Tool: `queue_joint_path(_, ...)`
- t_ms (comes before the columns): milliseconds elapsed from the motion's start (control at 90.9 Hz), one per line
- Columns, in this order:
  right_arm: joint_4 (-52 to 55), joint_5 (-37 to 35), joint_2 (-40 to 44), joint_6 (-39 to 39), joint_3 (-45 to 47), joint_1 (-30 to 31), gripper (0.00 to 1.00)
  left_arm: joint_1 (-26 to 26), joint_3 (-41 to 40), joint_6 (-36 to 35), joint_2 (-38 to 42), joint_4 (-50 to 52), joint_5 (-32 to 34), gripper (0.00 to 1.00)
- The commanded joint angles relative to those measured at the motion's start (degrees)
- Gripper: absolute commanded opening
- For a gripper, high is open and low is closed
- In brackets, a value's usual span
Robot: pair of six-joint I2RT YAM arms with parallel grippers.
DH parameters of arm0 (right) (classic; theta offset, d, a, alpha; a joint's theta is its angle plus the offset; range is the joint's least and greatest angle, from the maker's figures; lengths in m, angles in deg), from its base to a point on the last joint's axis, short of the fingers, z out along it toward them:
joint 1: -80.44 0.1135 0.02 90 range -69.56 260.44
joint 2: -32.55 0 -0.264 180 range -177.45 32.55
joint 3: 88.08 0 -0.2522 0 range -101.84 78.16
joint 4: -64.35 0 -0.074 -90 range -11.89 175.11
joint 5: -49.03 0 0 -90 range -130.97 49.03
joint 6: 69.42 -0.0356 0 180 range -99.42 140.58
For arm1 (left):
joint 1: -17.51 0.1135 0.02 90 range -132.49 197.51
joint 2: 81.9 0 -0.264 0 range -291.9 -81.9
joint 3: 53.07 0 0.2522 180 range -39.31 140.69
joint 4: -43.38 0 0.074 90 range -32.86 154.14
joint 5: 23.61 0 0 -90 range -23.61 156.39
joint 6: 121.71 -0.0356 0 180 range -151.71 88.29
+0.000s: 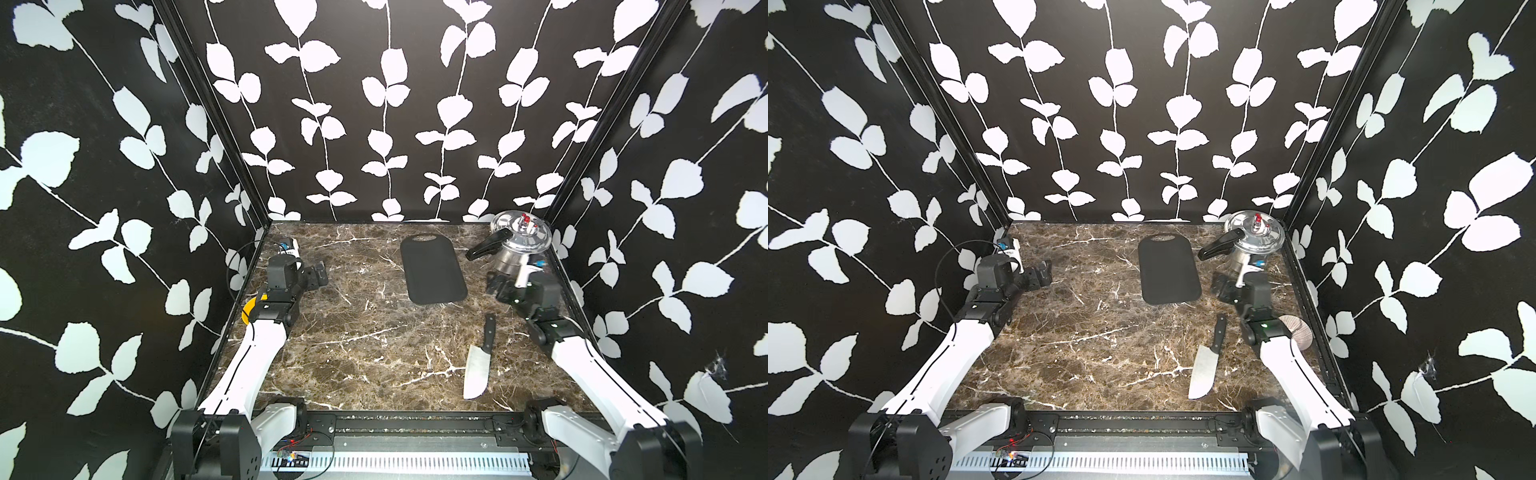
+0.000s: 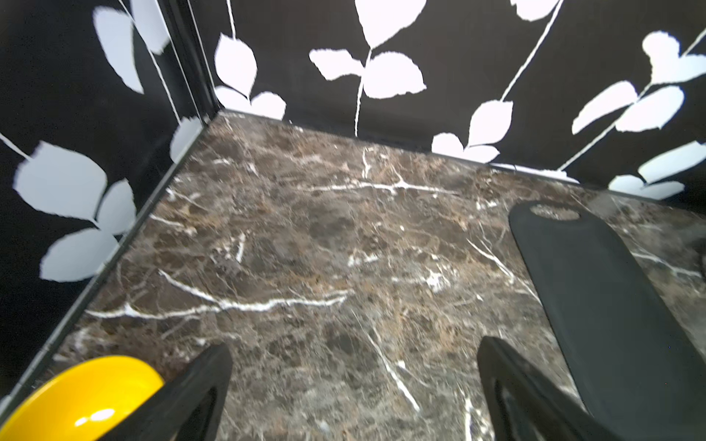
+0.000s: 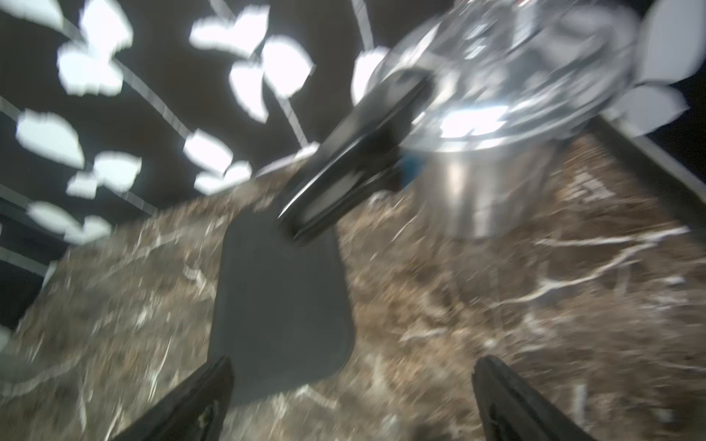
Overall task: Align the knife with the edge of the cutting board
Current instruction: Adjust the work surface at the center of the board.
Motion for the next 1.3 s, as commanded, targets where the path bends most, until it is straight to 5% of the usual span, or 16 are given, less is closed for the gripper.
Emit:
queue_joint_path(0,-0.1,-4.3,-3.8,1.5,-2.7,7.0,0.99,0.3,0.4,2.0,0.0,3.3,-2.7,0.99)
queue_joint_path(231,3.5,-13.9,-22.8,6.2,-18.6,23.0,0.99,0.0,0.3,3.7,-0.8,6.0,-4.2,0.98)
queue_joint_path(462,13.0,-16.4,-46.7,7.5,-46.5,24.1,0.99,-0.9,1.1,5.1,-0.6,8.9,-5.0,0.98)
queue_joint_path(726,27.2,-23.5,-70.6,5.0,-80.7,19.3,0.98,-2.4,1.8,4.3,2.0,13.2,-3.5,0.98)
queue_joint_path(968,38.8,-14.0,-85.6,-0.2,-103.8,11.2,0.96,-3.3,1.1,4.6,4.1,15.3,-1.7,0.98)
queue_joint_path(1287,40.8,-6.5,-90.9,-7.4,-107.1,5.3,0.96,-3.8,1.4,5.4,3.2,16.0,-0.9,0.99)
